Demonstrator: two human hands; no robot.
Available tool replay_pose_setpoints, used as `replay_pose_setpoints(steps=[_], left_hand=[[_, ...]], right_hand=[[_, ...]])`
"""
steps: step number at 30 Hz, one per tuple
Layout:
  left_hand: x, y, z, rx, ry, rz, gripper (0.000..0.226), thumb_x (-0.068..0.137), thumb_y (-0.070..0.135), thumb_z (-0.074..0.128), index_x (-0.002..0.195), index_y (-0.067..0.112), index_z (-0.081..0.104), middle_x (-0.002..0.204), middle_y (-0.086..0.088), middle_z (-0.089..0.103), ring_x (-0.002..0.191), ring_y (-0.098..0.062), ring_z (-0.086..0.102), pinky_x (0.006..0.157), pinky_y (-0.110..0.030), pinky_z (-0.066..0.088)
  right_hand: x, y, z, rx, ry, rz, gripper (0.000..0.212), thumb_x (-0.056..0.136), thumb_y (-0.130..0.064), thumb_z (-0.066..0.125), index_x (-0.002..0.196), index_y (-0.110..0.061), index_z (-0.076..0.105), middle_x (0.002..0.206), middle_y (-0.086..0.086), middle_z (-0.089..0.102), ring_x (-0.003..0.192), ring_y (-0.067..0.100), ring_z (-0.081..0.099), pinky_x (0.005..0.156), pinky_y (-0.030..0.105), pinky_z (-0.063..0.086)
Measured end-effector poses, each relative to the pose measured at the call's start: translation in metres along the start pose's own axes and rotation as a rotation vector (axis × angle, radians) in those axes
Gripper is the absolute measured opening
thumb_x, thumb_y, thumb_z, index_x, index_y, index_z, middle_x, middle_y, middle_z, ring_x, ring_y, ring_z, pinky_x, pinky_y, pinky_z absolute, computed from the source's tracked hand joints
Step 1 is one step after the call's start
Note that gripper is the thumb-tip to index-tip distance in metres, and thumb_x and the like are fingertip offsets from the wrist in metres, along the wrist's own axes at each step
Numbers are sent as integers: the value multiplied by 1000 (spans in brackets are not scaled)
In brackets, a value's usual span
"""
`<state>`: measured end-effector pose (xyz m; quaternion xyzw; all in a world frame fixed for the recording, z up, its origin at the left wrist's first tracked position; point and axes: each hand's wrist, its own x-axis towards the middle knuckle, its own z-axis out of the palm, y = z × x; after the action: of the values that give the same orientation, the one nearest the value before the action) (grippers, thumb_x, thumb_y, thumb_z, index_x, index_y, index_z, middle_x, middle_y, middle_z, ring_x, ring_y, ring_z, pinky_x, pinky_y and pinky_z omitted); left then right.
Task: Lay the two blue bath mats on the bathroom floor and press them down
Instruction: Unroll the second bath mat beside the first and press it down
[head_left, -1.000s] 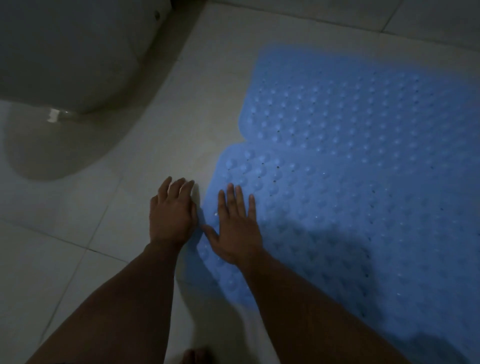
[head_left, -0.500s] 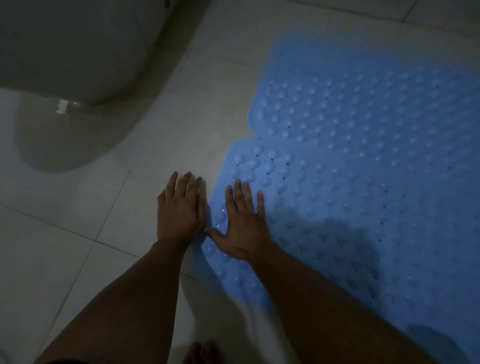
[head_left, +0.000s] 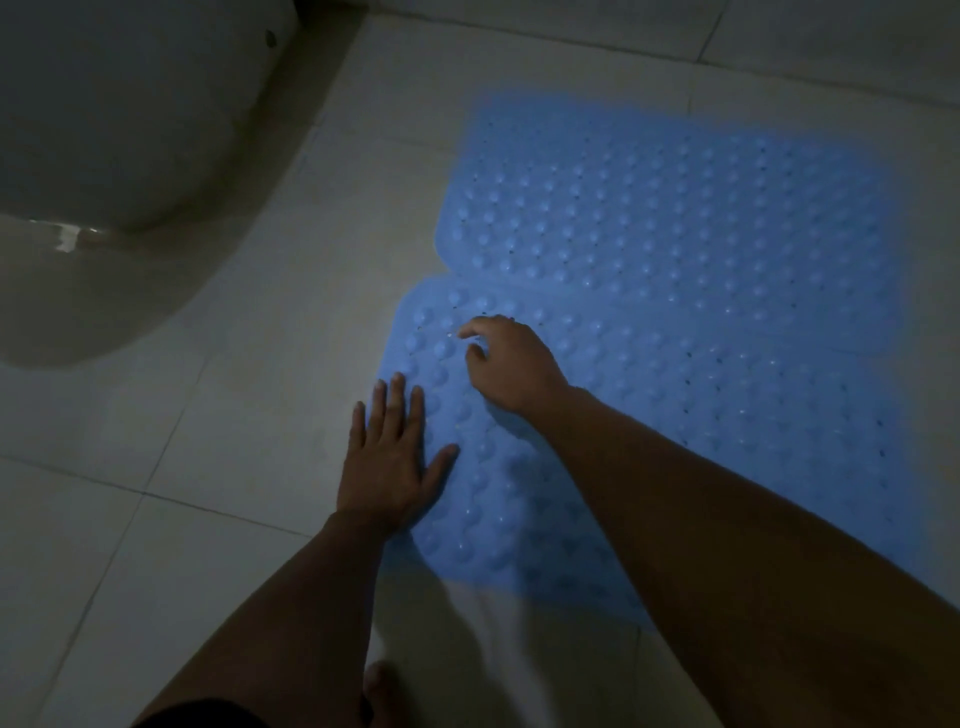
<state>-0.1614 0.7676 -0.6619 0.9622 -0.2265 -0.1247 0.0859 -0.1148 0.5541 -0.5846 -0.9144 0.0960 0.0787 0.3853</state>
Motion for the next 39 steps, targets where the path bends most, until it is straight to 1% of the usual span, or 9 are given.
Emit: replay_pose_setpoints(steps=[5,18,22,25,27,29,30,33,39], left_hand=[[-3,7,10,34,135,4,88,97,69,34,163,13,17,172,-10,5,159,-31,2,126,-56,12],[-1,7,11,39,75,-20,95,93,76,34,164,17,11,172,-9,-3,159,-27,-4,126,-56,12],[5,8,6,-27,55,-14,102,90,80,39,164,18,7,172,-7,-6,159,-25,-8,127,-53,5],[9,9,-3,-86,-35,-9,95,92,76,30,164,22,2,171,-3,-13,158,-23,-14,128,-50,-1],[16,5,-22,-133,-74,-23,82,94,67,27,161,20,26,171,-9,11,158,-29,11,125,-50,19],[19,-2,-44,-127,14,-22,60,94,53,32,134,18,61,145,-11,57,134,-35,54,103,-48,48],[20,-5,-51,-88,85,-15,51,94,47,36,122,18,67,131,-9,66,123,-35,60,93,-47,52],[15,-9,-58,21,188,-1,43,94,37,43,122,17,69,132,-6,66,131,-35,53,92,-49,50],[5,-6,-43,52,217,6,49,95,36,39,132,15,64,144,-11,57,142,-38,42,96,-53,47]], right_hand=[[-7,26,12,-32,112,-20,34,83,-29,48,106,-21,71,111,1,69,111,27,62,95,45,53],[-14,44,33,-97,258,-194,19,84,-20,58,98,-19,71,110,-1,67,115,21,58,89,42,53],[-21,49,25,-105,252,-182,22,84,-24,57,100,-22,71,112,-4,67,115,19,58,91,41,52],[-25,43,8,-152,115,-72,27,87,-29,55,110,-26,69,117,-5,65,117,20,57,98,40,48],[-34,33,6,-218,-13,17,32,91,-31,54,121,-27,65,128,-3,61,126,21,52,105,38,41],[-52,20,19,-299,-7,29,39,93,-33,49,130,-25,60,143,0,52,143,24,39,115,44,33],[-64,14,30,-345,28,16,44,93,-34,46,135,-24,57,151,3,46,149,27,29,119,50,27],[-98,8,69,-474,70,-54,58,97,-39,36,151,-16,41,165,12,25,155,34,12,119,63,18],[-112,22,111,-562,36,-43,70,104,-49,28,156,-4,24,167,21,6,156,34,-2,119,65,9]])
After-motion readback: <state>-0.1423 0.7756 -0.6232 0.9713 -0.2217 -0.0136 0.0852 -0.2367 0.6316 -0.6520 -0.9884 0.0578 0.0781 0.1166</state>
